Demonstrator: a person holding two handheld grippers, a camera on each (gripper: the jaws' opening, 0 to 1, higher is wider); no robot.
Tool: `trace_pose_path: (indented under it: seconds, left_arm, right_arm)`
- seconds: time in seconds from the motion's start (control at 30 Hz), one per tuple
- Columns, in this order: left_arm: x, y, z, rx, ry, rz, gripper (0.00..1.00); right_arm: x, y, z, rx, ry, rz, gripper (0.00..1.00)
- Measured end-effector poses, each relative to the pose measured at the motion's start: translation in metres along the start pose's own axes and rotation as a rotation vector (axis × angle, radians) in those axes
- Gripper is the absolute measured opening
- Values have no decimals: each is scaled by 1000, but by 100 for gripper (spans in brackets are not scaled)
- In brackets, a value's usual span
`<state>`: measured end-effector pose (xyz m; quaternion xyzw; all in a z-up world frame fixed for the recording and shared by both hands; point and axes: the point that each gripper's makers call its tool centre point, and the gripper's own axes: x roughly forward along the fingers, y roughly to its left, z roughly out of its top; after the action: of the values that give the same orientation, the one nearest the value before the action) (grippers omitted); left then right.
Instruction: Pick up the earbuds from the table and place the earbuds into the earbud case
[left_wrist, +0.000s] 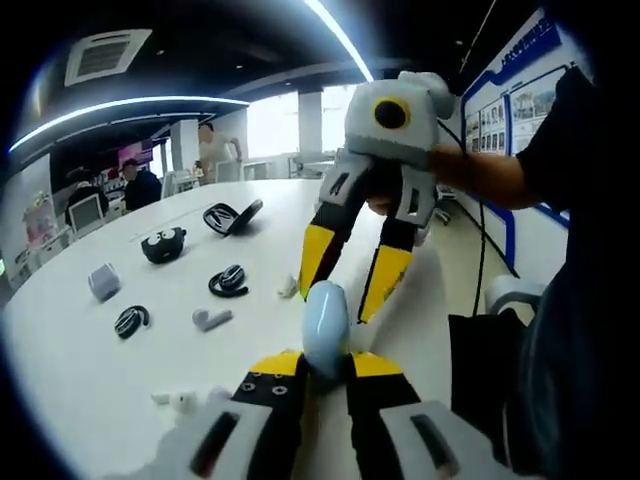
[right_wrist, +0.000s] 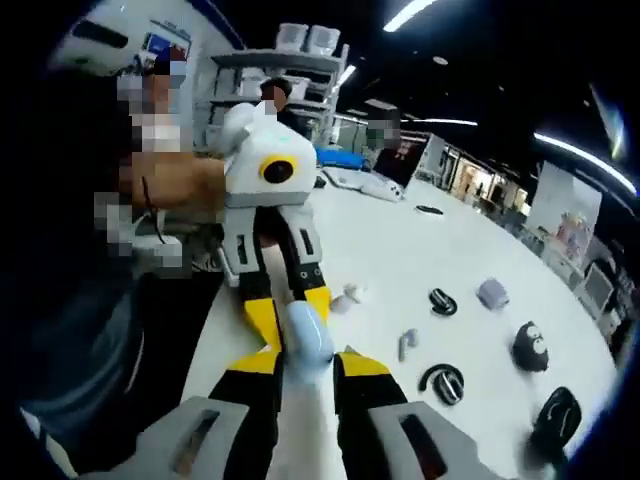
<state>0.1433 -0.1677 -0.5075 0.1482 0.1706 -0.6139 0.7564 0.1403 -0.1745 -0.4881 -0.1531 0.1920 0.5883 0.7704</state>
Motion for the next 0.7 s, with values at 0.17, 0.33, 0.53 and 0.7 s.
trace_pose_path:
  seconds: [0.17,0.33,0.53,0.7]
  left_arm:
    - [1,-2,0,-8,-5,-9,18]
    - [-2,0,-2,-13,-5,1,19]
    - [-4,1,-3,-24,-19,22,21]
    - [-8,3,-3,-35,-35,44,20]
  right_arm:
    - [7,2,1,32,-44,40,18]
    - [12,8,3,33,-57,57,16]
    - [14,10,5,120,-81,63,15]
    - [11,8,9,243,-127,56,14]
